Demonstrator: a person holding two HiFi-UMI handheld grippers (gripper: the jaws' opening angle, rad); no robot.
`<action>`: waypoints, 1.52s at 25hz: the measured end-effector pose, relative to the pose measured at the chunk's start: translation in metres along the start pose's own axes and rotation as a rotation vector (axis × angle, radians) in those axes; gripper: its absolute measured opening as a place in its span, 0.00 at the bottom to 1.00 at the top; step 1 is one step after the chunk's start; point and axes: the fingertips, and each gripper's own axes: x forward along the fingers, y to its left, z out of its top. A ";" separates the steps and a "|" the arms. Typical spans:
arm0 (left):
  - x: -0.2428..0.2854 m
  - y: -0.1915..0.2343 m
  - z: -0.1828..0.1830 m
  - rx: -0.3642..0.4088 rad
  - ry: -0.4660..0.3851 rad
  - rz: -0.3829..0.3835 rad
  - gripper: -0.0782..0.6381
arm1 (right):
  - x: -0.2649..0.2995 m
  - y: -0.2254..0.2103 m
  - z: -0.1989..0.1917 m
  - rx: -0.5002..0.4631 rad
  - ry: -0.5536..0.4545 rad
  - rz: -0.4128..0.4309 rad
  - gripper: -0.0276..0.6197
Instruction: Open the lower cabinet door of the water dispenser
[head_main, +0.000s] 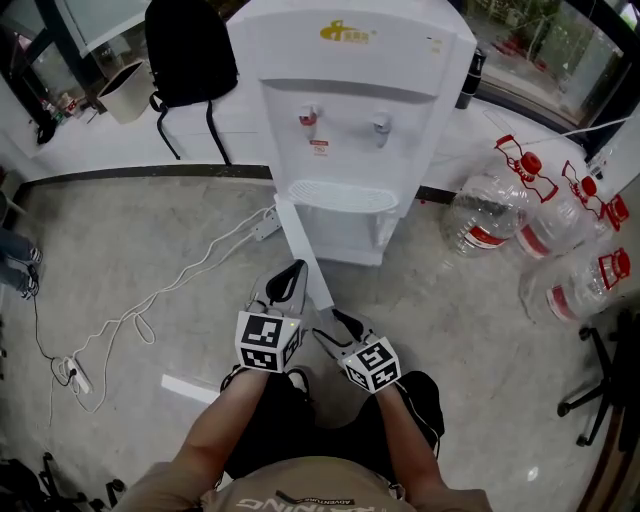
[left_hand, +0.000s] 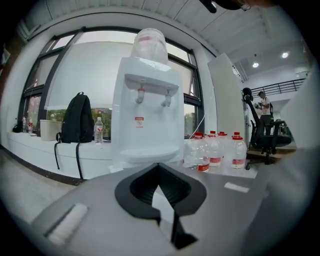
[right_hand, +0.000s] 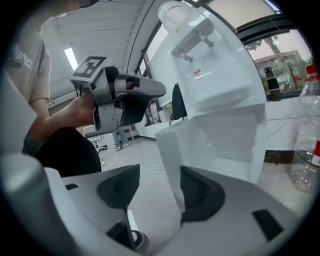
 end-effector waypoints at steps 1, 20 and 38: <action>-0.003 0.006 0.000 -0.007 0.001 0.014 0.12 | 0.004 0.007 0.000 0.000 0.005 0.021 0.46; -0.004 0.023 -0.004 -0.074 0.012 0.052 0.12 | 0.048 0.088 0.017 -0.099 0.041 0.286 0.45; 0.011 -0.016 -0.001 -0.007 0.027 -0.042 0.12 | -0.036 -0.060 0.019 -0.019 -0.010 -0.230 0.06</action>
